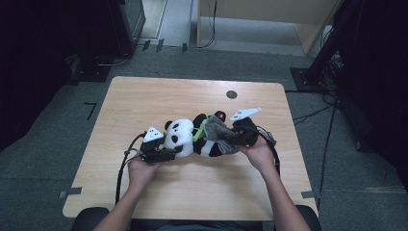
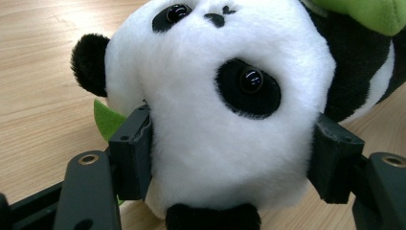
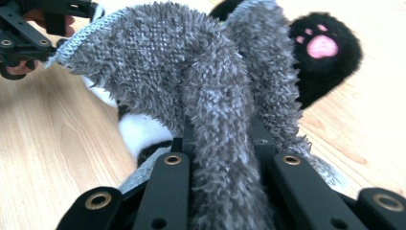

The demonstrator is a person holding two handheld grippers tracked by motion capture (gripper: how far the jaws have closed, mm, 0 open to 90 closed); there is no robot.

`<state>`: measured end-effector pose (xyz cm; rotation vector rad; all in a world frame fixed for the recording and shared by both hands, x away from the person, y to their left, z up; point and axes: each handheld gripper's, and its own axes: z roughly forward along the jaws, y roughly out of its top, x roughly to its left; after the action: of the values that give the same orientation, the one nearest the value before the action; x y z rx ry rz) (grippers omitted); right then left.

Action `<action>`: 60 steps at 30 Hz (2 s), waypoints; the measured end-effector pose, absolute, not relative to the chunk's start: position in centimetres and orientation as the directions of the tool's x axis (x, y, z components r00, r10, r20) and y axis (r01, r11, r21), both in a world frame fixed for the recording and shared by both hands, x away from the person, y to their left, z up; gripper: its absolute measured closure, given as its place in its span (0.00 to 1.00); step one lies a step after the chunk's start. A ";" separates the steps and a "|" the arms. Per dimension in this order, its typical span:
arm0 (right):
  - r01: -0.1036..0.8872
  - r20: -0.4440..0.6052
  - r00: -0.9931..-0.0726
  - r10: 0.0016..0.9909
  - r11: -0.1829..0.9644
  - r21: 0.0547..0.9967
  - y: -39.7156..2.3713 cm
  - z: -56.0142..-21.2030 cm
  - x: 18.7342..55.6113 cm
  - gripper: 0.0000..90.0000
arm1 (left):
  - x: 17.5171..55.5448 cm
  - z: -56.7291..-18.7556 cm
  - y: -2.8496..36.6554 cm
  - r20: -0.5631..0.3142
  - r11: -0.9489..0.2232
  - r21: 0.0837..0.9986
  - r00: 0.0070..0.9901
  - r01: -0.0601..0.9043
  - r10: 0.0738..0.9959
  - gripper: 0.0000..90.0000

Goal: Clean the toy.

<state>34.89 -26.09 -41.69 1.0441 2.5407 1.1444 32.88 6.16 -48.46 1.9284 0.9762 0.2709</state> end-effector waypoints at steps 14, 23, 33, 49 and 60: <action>0.563 0.133 -0.706 0.696 0.436 0.702 -27.8 -42.2 35.3 0.86 | 32.7 -48.5 6.1 -0.183 -0.263 0.818 0.664 0.512 0.725 0.32; 0.494 0.128 -0.736 0.665 0.399 0.772 -26.7 -38.9 34.4 0.86 | 32.7 -48.5 6.0 -0.180 -0.263 0.819 0.663 0.510 0.727 0.32; 0.444 0.115 -0.801 0.587 0.454 0.773 -21.2 -37.8 35.4 0.86 | 32.7 -48.5 6.0 -0.181 -0.261 0.819 0.663 0.510 0.727 0.31; 0.425 0.102 -0.846 0.524 0.545 0.723 -16.5 -39.8 35.8 0.84 | 32.7 -48.4 6.1 -0.184 -0.261 0.816 0.660 0.515 0.728 0.32; 0.441 0.077 -0.819 0.569 0.537 0.719 -20.7 -40.2 35.1 0.85 | 32.7 -48.4 6.0 -0.192 -0.256 0.812 0.655 0.524 0.731 0.33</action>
<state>35.12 -20.69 -40.21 0.8639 2.6052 1.1467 32.72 6.04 -48.41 1.9308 0.9839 0.2761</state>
